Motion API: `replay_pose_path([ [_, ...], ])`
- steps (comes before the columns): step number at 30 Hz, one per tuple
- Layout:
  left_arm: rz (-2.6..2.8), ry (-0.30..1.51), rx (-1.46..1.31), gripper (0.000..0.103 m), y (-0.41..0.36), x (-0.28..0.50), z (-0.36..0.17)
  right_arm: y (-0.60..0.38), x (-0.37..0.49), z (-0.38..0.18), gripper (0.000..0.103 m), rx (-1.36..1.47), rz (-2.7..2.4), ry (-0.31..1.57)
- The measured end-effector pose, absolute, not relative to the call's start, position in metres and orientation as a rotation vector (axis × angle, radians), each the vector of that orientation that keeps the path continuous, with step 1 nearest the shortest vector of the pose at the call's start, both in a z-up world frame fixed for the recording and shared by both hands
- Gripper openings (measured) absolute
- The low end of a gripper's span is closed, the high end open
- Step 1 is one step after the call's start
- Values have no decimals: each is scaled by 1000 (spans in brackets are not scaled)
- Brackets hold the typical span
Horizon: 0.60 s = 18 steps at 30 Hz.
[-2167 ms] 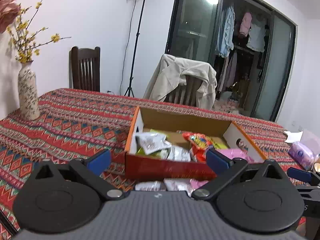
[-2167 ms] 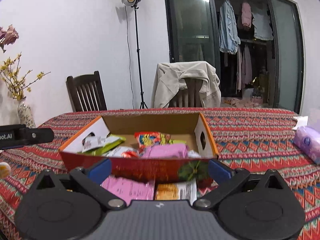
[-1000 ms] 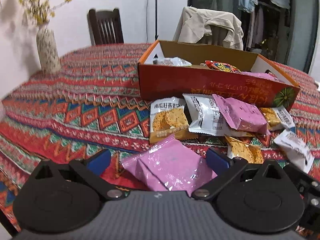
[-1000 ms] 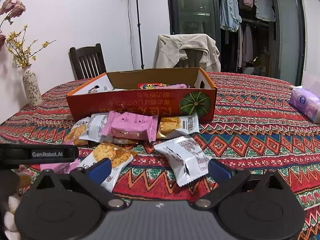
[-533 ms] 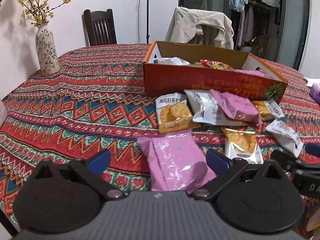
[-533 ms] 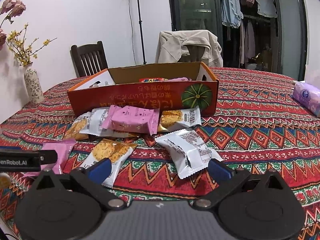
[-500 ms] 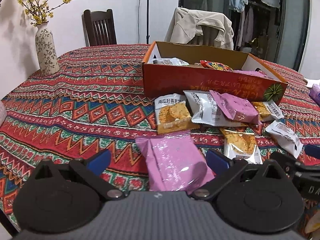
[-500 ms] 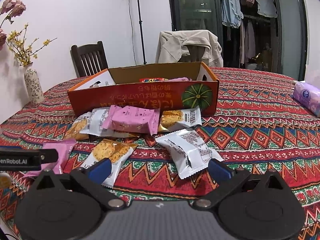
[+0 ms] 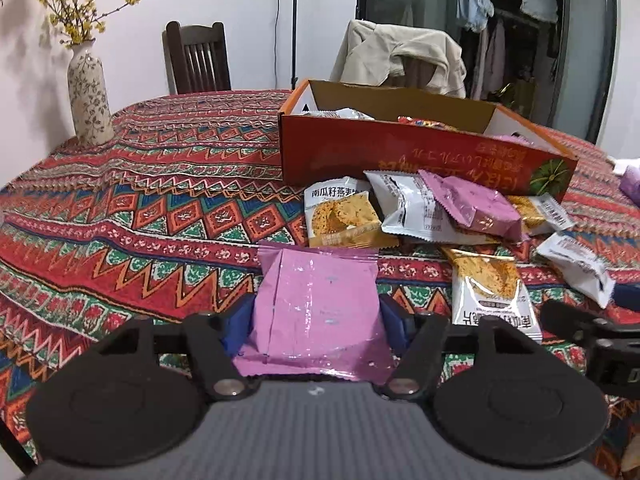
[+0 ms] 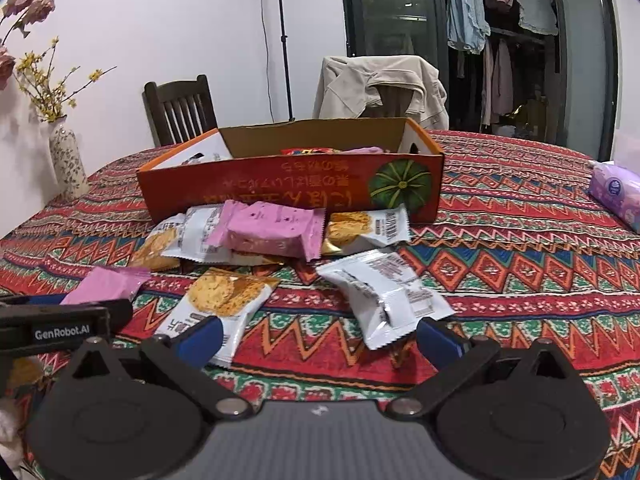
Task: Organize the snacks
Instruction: 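Grasp the lilac pink packet with the left gripper, then grasp the white pumpkin-seed biscuit packet with the right gripper while the left gripper holds the lilac packet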
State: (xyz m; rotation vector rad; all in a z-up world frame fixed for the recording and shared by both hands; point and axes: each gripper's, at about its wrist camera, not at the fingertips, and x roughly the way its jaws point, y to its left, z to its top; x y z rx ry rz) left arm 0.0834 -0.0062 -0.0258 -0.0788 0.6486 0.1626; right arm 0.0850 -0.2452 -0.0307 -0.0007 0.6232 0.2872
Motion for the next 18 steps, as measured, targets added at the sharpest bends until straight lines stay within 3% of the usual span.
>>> replay_pose_path([
  [13, 136, 531, -140, 64, 20, 70, -15, -210, 94, -24, 103, -23, 346, 605],
  [18, 136, 510, -151, 64, 31, 69, -14, -193, 102, -29, 98, -45, 350, 634],
])
